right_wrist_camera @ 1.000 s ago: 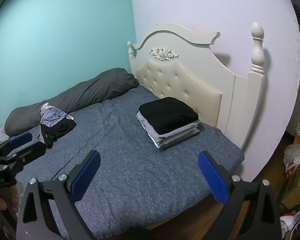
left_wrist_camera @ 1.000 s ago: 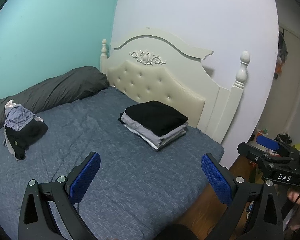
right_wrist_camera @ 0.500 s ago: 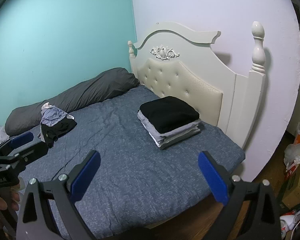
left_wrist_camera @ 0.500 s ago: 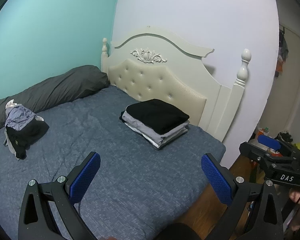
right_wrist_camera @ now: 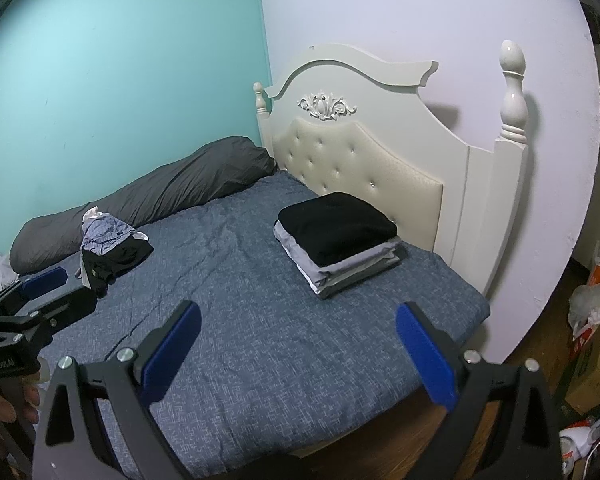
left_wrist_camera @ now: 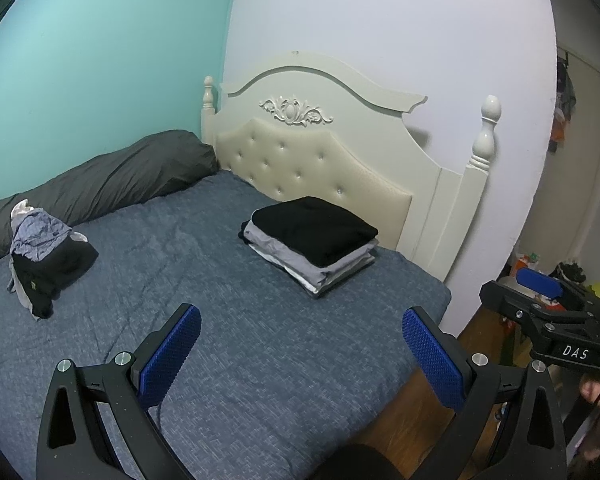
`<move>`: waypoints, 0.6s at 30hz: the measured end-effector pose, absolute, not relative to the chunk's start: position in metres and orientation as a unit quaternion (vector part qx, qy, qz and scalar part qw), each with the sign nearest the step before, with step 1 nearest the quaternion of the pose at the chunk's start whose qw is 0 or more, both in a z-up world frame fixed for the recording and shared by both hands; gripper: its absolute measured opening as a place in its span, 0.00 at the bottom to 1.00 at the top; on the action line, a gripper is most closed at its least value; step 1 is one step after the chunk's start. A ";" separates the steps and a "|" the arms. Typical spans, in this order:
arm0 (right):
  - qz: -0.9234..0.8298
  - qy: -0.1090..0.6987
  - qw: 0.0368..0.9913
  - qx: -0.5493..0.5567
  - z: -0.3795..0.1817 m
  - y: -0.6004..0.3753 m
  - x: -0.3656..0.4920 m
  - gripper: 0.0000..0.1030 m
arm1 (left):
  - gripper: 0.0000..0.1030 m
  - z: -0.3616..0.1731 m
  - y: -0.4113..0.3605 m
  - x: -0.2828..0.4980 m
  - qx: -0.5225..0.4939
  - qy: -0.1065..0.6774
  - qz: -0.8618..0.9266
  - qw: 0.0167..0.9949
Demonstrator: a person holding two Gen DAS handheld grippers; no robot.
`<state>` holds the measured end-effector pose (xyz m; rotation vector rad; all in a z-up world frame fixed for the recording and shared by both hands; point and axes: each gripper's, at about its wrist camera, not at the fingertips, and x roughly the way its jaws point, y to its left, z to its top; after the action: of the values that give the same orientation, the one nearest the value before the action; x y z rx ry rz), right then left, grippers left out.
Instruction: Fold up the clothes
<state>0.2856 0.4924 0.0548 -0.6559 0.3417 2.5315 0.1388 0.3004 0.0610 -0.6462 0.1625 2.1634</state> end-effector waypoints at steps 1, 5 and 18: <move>0.930 0.125 0.249 -0.241 0.055 0.492 0.285 0.96 | 1.00 0.061 0.301 0.139 -0.258 0.065 0.865 0.425; 0.929 0.127 0.249 -0.241 0.055 0.492 0.287 0.96 | 1.00 0.061 0.301 0.140 -0.260 0.066 0.865 0.424; 0.927 0.132 0.248 -0.249 0.048 0.492 0.287 0.96 | 1.00 0.054 0.300 0.139 -0.269 0.070 0.865 0.417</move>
<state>0.2865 0.4915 0.0484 -0.6774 0.3598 2.5263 0.1391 0.2995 0.0539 -0.6759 0.1763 2.1722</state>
